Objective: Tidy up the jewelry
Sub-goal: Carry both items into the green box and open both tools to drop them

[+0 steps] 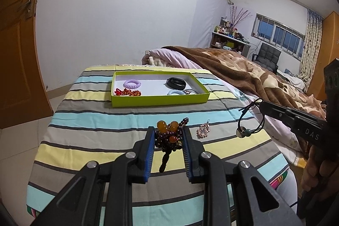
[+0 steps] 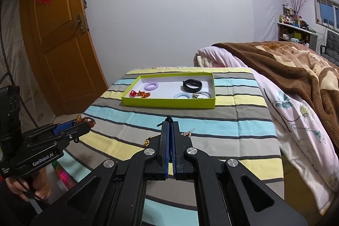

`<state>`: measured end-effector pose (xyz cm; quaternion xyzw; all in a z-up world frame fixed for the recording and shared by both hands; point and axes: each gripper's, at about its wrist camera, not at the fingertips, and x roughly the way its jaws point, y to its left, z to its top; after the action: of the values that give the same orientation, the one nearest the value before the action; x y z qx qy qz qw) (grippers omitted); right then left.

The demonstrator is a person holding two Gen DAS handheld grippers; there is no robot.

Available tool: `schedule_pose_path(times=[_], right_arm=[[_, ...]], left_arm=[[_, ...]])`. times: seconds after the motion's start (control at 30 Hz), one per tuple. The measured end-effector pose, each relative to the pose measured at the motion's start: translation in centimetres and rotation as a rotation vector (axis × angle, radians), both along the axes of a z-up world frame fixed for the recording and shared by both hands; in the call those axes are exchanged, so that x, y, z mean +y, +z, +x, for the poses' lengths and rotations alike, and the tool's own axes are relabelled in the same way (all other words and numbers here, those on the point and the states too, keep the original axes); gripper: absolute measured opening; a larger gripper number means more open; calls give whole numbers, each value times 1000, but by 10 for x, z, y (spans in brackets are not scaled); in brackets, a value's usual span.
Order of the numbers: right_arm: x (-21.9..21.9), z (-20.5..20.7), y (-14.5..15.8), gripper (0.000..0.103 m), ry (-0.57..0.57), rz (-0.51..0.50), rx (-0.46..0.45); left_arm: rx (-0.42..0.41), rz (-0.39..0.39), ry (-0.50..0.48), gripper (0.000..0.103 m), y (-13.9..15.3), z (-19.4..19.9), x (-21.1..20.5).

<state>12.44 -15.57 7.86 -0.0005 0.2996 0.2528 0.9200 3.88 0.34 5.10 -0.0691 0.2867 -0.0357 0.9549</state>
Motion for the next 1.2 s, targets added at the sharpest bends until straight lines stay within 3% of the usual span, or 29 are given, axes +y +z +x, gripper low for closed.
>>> schedule_pose_path(times=[0.27,0.53,1.2], right_arm=[[6,5,-1,1,12,-1,4],[20,32,-3,1,34,-14,9],[65,159,-19,1,61,-61,34]], left_arm=[[9,5,16,26,-1,7,1],[25,15,42,26,-4,43,13],[35,74,39,26,-18,172,37]])
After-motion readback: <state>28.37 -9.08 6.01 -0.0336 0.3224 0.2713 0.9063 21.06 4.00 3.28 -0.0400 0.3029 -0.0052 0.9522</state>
